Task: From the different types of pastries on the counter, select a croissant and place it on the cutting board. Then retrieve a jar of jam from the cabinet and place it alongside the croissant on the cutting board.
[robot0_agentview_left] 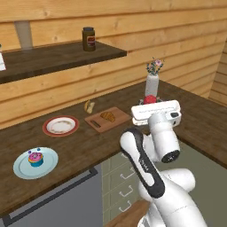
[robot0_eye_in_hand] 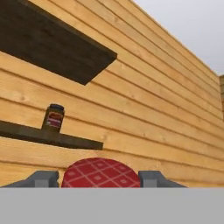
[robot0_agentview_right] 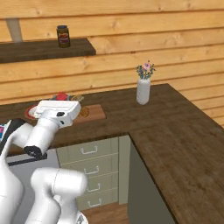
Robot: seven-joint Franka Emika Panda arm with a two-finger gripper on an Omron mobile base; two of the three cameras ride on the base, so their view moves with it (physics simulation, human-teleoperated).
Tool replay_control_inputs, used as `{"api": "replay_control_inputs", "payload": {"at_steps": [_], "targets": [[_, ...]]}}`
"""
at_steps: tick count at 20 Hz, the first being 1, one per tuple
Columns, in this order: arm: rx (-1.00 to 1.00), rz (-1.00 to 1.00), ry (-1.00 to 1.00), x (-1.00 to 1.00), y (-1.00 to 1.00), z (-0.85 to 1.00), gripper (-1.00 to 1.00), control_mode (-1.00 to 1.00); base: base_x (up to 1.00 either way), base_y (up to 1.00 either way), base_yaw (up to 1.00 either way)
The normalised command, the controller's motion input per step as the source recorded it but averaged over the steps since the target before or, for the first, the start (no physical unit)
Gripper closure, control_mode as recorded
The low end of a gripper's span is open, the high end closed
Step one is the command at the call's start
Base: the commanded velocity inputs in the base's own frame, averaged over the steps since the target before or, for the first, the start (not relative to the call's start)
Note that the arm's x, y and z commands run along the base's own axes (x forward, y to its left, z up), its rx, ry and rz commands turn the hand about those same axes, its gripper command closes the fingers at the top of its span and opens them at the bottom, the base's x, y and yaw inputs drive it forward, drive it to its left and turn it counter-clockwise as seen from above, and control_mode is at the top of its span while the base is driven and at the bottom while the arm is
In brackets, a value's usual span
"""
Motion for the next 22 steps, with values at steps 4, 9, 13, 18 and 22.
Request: {"api": "replay_control_inputs", "payload": {"at_steps": [4, 9, 13, 18, 22], "targets": [[0.00, 0.00, 0.00, 0.35, -0.07, -0.18, 1.00, -1.00, 0.00, 0.00, 0.00], [0.00, -0.01, 0.00, 0.51, -0.14, -0.41, 1.00, -1.00, 0.00, 0.00, 0.00], [-0.01, 0.00, 0.00, 0.07, -0.05, -0.38, 1.00, -1.00, 0.00, 0.00, 0.00], [0.00, 0.00, 0.00, 0.17, -0.13, -1.00, 1.00, -1.00, 0.00, 0.00, 0.00], [0.00, 0.00, 0.02, 0.27, -0.24, -0.69, 1.00, -1.00, 0.00, 0.00, 0.00]]}}
